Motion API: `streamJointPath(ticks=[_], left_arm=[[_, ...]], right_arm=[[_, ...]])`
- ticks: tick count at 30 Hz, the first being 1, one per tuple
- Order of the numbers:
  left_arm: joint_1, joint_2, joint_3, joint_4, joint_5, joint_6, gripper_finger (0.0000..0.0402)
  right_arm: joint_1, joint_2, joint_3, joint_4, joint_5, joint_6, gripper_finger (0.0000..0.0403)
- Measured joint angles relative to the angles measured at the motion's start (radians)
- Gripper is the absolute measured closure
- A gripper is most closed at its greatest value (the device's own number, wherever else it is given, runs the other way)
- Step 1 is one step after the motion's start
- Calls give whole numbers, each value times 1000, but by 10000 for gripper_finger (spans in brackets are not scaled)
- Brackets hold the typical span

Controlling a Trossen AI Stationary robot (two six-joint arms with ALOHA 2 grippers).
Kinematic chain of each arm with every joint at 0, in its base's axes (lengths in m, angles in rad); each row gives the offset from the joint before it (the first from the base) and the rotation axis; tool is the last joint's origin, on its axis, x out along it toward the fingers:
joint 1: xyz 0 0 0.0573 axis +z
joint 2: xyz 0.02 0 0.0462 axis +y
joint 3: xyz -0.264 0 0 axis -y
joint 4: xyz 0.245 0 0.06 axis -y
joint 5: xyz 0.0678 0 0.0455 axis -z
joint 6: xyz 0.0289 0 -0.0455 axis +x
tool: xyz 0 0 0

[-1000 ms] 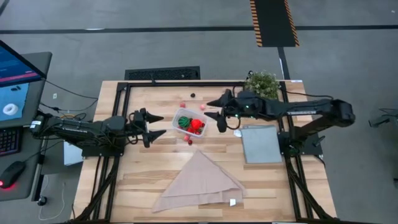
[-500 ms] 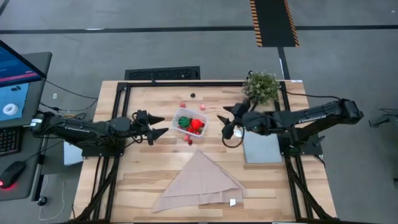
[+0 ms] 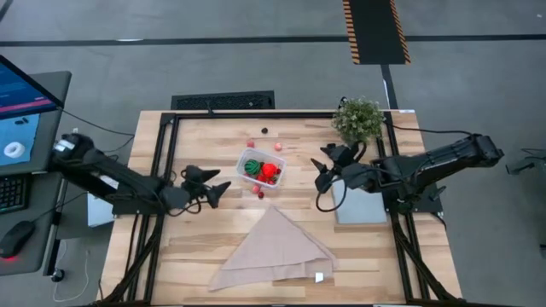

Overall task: Pick and placing Produce into tupperware
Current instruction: Put the bottom peach into the transparent bin

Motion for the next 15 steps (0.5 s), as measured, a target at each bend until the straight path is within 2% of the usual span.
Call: streamJointPath(ticks=[3,7,9,15], left_arm=[[-88,83,0,25,-138,-44,44],[-160,220,1,124,-226,-127,44],[-182,304,10,172,-248,-163,44],[-193,574,110,183,-252,-287,44]], right_arm=[[8,-15,0,-25,35,10,153],[8,-17,0,-36,39,11,153],[8,-10,0,-34,40,11,153],[8,-2,0,-37,39,37,153]])
